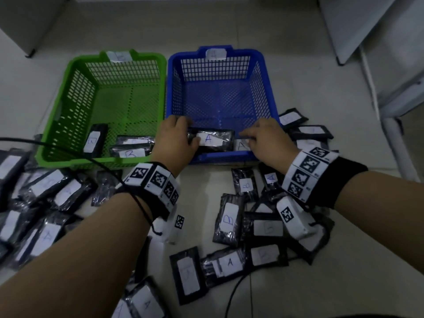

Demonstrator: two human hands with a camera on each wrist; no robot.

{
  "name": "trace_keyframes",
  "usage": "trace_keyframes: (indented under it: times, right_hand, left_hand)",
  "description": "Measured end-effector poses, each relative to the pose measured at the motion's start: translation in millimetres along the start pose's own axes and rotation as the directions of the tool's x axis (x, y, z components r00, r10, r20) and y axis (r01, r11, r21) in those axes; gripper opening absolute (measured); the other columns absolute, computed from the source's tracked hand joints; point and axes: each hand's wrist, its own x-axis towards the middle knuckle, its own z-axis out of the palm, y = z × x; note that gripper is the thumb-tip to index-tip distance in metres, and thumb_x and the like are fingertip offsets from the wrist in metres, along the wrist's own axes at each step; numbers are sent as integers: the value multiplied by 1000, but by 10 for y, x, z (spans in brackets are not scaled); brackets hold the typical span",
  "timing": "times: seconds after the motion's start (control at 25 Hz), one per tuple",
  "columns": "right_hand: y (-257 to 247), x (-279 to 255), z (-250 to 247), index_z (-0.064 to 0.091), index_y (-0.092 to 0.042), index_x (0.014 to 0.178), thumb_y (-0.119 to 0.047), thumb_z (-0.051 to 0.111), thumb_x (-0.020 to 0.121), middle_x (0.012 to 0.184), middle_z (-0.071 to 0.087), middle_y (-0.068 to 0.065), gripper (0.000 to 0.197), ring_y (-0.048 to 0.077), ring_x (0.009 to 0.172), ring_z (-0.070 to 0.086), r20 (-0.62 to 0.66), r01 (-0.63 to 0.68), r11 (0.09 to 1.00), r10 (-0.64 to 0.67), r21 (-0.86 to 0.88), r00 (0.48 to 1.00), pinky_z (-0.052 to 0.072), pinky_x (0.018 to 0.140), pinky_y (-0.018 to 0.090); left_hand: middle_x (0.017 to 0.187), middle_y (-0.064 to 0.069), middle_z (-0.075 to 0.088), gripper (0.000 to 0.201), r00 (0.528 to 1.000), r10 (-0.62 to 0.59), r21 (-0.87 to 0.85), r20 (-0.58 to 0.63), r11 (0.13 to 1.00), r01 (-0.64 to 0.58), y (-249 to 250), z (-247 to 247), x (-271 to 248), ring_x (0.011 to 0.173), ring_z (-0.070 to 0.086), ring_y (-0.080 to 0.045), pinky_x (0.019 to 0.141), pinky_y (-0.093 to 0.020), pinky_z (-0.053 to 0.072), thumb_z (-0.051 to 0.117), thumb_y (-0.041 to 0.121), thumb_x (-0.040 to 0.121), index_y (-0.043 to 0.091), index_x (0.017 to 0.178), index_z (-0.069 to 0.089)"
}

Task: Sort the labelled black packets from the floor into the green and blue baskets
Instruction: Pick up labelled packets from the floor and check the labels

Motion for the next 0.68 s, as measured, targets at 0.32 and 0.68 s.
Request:
trace_keyframes:
  times: [0.32,0.68]
  right_hand:
    - [73,-1177,165,72,-19,95,-8,61,86,97,65,-2,18,10,88,58,40,-85,954,76,288,996,49,85,24]
    - [183,-1611,402,46,-24,134,-35,72,76,128,45,0,65,22,121,38,307,27,974,44,-224,951,31,101,36]
  left_hand:
    - [87,9,52,16,939,238,-235,249,955,-180,438,264,-1100,75,54,-11,71,-36,51,59,32,88,26,102,55]
    - [118,-6,50,88,894,-162,-254,418,924,287,458,693,-1513,110,50,-22,92,-33,44,88,38,54,14,124,41]
